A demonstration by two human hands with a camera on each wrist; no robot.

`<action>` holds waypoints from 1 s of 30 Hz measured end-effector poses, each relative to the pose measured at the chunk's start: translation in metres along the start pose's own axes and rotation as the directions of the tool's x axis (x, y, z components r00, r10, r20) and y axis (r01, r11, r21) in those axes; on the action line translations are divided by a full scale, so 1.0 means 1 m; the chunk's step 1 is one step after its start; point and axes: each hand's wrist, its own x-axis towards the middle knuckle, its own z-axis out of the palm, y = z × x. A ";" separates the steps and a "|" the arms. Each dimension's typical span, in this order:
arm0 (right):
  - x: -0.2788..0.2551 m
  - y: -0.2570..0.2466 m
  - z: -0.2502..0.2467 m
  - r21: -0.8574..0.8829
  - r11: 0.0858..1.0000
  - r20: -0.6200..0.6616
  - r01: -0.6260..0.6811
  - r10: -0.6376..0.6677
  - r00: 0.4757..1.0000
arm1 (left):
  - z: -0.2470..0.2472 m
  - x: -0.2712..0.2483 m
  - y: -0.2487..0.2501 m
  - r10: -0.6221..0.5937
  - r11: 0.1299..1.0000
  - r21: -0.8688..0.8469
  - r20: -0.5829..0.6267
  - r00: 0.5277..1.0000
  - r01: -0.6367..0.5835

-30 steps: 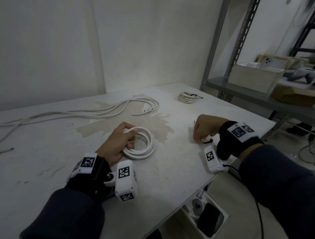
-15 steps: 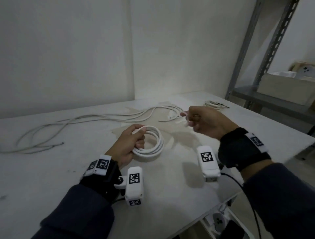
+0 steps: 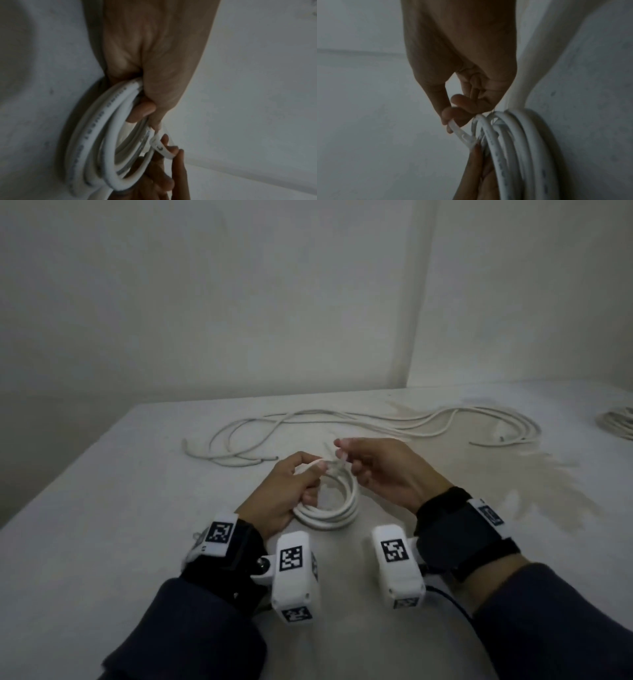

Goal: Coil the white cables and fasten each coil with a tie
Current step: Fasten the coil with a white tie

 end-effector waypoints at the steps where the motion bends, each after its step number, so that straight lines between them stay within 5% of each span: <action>1: 0.003 0.003 0.001 -0.027 0.999 0.013 0.019 -0.019 1.000 | -0.001 0.002 0.000 -0.004 1.000 0.003 0.009 1.000 0.004; 20: -0.001 0.014 -0.015 -0.245 0.944 0.115 0.220 -0.197 0.974 | 0.004 -0.004 0.004 0.070 0.988 0.123 0.208 0.976 -0.097; 30: -0.006 0.010 -0.015 -0.518 0.758 0.151 0.397 -0.376 0.914 | 0.007 -0.003 0.003 -0.032 0.996 0.090 0.134 0.991 0.020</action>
